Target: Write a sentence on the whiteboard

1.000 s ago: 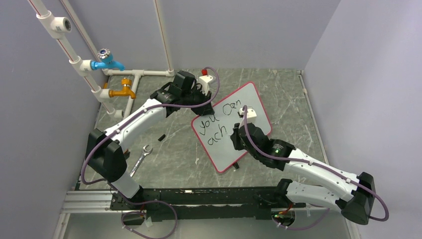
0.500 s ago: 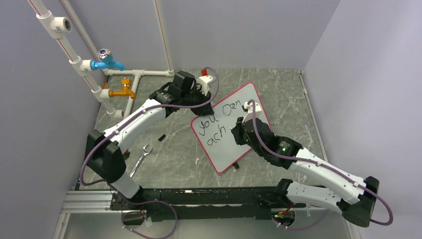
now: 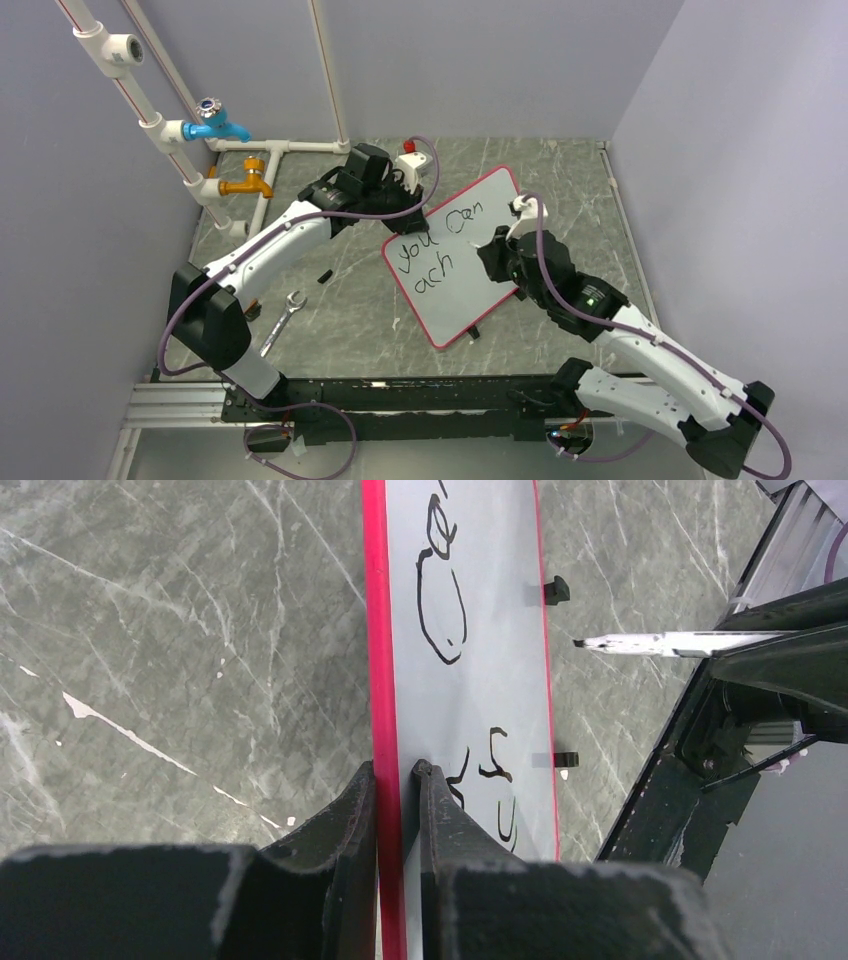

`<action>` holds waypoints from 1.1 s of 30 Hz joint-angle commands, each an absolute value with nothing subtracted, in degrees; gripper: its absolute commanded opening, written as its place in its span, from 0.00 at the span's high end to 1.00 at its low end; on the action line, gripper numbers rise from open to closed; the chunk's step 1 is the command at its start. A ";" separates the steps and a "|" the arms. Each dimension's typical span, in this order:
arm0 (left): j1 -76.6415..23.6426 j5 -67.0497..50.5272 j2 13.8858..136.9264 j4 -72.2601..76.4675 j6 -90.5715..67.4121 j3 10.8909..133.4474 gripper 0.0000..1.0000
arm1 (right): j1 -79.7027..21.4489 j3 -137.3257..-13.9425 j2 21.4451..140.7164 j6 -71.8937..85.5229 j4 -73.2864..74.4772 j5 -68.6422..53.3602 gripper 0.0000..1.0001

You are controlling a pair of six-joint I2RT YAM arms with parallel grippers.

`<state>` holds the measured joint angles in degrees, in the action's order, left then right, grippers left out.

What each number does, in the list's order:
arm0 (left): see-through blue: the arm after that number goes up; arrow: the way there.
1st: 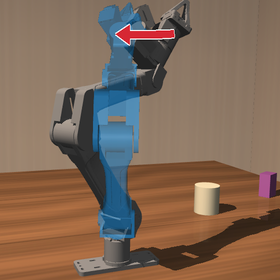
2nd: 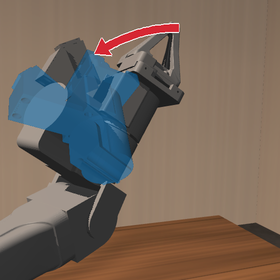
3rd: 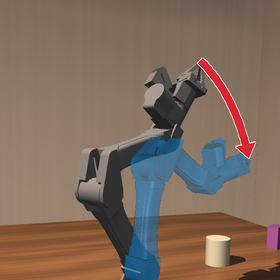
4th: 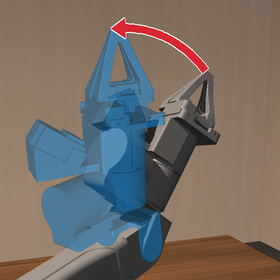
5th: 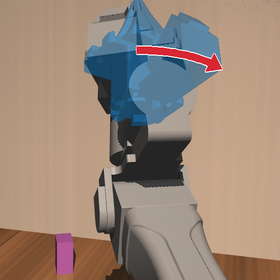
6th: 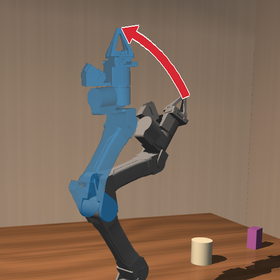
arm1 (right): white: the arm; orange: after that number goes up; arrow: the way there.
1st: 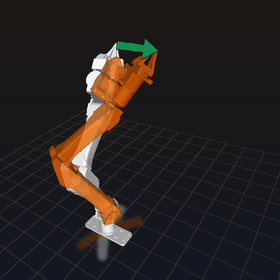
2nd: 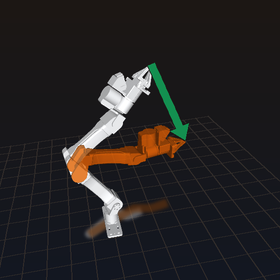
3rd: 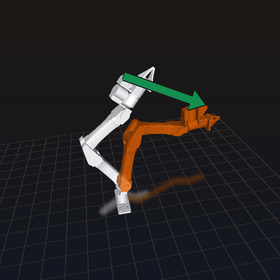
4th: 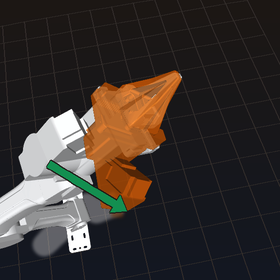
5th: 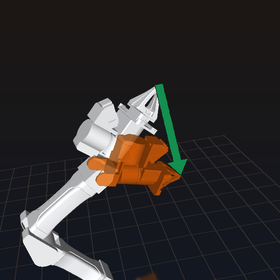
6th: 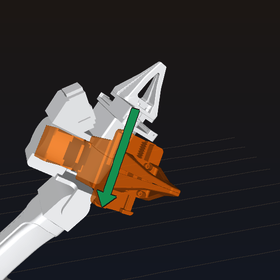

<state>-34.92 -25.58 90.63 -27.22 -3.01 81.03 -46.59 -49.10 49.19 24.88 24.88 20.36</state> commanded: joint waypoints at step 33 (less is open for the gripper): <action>-34.62 -22.94 87.12 -24.19 0.90 81.16 1.00 | -41.56 -41.91 39.96 20.48 18.70 5.90 1.00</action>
